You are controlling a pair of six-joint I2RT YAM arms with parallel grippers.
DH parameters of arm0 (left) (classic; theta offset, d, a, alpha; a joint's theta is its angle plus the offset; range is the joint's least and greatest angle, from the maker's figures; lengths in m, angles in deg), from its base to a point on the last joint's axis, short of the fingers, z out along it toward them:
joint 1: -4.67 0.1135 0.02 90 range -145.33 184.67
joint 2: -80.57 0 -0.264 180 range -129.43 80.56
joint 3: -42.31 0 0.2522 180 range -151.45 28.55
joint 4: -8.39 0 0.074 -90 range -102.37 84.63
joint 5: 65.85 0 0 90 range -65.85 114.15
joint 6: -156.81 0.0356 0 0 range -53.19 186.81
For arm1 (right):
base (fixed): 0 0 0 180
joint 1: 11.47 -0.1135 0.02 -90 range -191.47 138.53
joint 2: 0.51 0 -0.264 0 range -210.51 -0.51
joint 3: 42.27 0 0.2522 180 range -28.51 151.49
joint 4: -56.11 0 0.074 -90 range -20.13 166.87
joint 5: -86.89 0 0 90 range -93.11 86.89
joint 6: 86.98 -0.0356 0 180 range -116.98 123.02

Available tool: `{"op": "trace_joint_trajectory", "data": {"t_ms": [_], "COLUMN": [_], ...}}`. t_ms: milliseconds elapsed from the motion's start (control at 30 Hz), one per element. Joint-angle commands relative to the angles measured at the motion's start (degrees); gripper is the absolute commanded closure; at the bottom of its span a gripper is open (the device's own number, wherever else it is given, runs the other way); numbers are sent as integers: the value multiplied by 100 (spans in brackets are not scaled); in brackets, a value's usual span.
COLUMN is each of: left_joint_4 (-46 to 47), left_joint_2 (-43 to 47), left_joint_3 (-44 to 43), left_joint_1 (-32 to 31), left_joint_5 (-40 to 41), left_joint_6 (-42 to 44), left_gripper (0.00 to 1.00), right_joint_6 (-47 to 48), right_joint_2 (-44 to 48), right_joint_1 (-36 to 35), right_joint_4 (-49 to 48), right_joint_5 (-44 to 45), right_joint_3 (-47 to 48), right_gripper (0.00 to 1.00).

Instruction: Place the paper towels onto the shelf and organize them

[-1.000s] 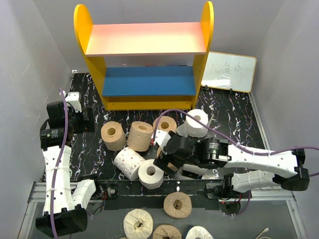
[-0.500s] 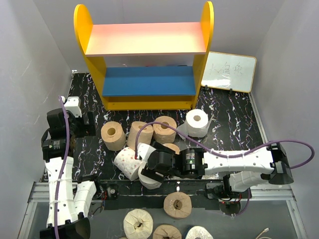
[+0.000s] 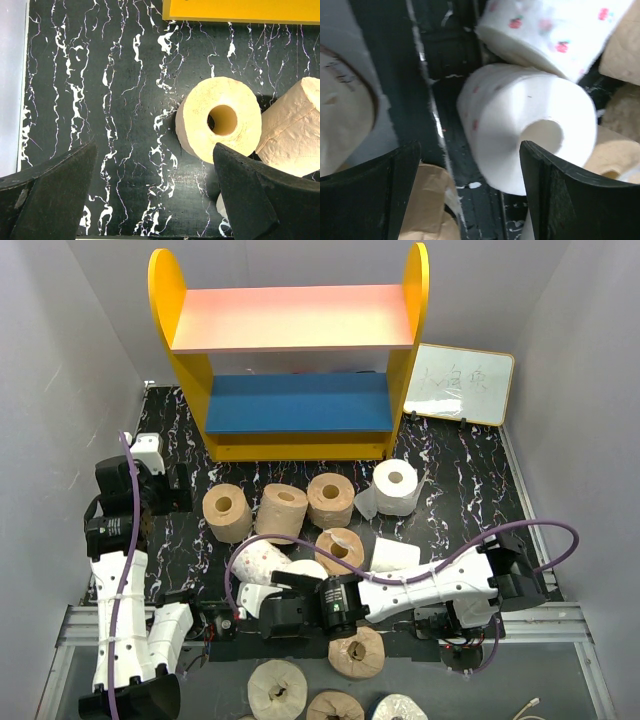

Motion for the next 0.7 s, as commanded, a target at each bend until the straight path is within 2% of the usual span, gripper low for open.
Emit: {"op": "trace_joint_trajectory", "data": {"t_ms": [0, 100, 200, 433, 667], "left_joint_4": [111, 115, 117, 144, 155], "left_joint_2": [121, 116, 93, 86, 61], "left_joint_3": [0, 0, 0, 17, 27], "left_joint_1": [40, 37, 36, 36, 36], "left_joint_5": [-47, -45, -47, -43, -30], "left_joint_6": [-32, -37, -32, -27, -20], "left_gripper": [1, 1, 1, 1, 1], "right_joint_6": [27, 57, 54, -166, -293], "right_joint_2": [205, 408, 533, 276, -436], "right_joint_1": [-69, -88, -96, -95, -147], "right_joint_4": [11, -246, -310, -92, 362], "right_joint_5": [941, 1698, 2047, 1581, 1481], "right_joint_3": [65, -3, -11, -48, 202], "right_gripper": [21, 20, 20, 20, 29]}}
